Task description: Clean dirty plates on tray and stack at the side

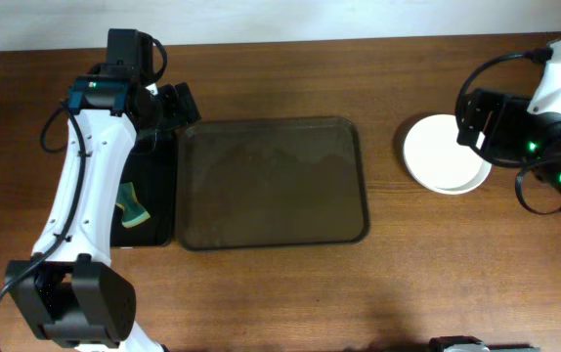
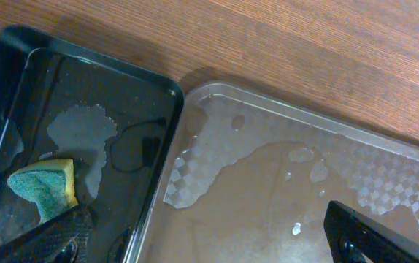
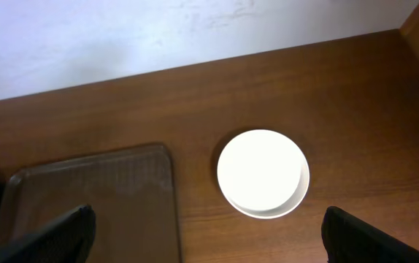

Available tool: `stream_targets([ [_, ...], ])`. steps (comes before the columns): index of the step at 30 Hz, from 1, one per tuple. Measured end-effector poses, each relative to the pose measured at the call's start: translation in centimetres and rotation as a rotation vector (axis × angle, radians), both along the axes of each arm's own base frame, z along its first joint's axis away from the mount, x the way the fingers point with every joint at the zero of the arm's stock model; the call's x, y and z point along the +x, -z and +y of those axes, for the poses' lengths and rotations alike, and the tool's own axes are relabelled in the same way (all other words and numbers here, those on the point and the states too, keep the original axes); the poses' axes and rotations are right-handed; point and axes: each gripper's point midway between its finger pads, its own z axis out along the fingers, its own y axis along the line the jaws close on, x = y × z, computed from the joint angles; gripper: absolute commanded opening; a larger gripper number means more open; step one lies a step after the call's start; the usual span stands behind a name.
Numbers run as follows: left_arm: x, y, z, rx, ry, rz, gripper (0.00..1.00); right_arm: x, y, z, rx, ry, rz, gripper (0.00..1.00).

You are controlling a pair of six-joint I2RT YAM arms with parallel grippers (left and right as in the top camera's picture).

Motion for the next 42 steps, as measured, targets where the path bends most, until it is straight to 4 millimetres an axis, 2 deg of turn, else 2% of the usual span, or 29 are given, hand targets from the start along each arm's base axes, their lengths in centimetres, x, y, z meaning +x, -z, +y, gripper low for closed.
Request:
stream_targets([
  [2, 0.0, 0.0, 0.0, 0.000, 0.000, 0.000, 0.99, 1.8, 0.4, 0.0, -0.007, -0.006, -0.011, 0.98],
  [4, 0.0, 0.0, -0.1, -0.003, 0.001, -0.001, 0.99, 4.0, 2.3, 0.8, -0.010, -0.030, -0.090, 0.98],
  [7, 0.1, 0.0, -0.1, -0.008, 0.000, -0.002, 0.99, 2.1, 6.9, 1.1, -0.008, -0.041, -0.153, 0.98],
  [11, 0.0, 0.0, -0.1, -0.008, 0.000, 0.000, 0.99, -2.4, 13.4, 1.3, 0.005, -0.057, -0.407, 0.98],
  [12, 0.0, 0.0, -0.1, -0.008, 0.000, -0.002, 0.99, -3.8, 15.7, 1.3, 0.007, -0.061, -0.441, 0.98],
  [16, 0.0, 0.0, -0.2, -0.008, 0.001, -0.001, 1.00, -6.0, 20.8, 1.4, 0.010, -0.068, -0.513, 0.98],
  [21, 0.0, 0.0, -0.1, -0.008, 0.000, 0.000, 0.99, -6.0, 22.5, 1.5, 0.013, -0.072, -0.613, 0.98],
  [25, 0.0, 0.0, -0.1, -0.008, 0.000, -0.001, 0.99, -6.0, 23.1, 1.6, 0.016, -0.078, -0.672, 0.98],
  [26, 0.0, 0.0, -0.1, -0.008, 0.000, -0.001, 0.99, -6.0, 23.6, 1.6, 0.015, -0.079, -0.651, 0.98],
  [27, 0.0, 0.0, -0.1, -0.008, 0.001, -0.001, 0.99, -6.1, 25.1, 1.6, 0.016, -0.081, -0.594, 0.98],
  [38, 0.0, 0.0, -0.1, -0.008, 0.000, 0.002, 0.99, -6.1, 25.0, 1.6, 0.016, -0.082, -0.595, 0.98],
  [39, -0.2, 0.1, -0.1, -0.007, 0.000, 0.010, 1.00, -6.1, 25.0, 1.6, 0.016, -0.082, -0.595, 0.98],
  [41, -1.9, 0.6, 0.1, 0.003, -0.003, 0.077, 1.00, -6.1, 25.0, 1.6, 0.016, -0.082, -0.595, 0.98],
  [42, -2.1, -0.2, 0.3, 0.013, -0.006, 0.053, 0.99, -6.1, 25.0, 1.6, 0.016, -0.082, -0.595, 0.98],
])
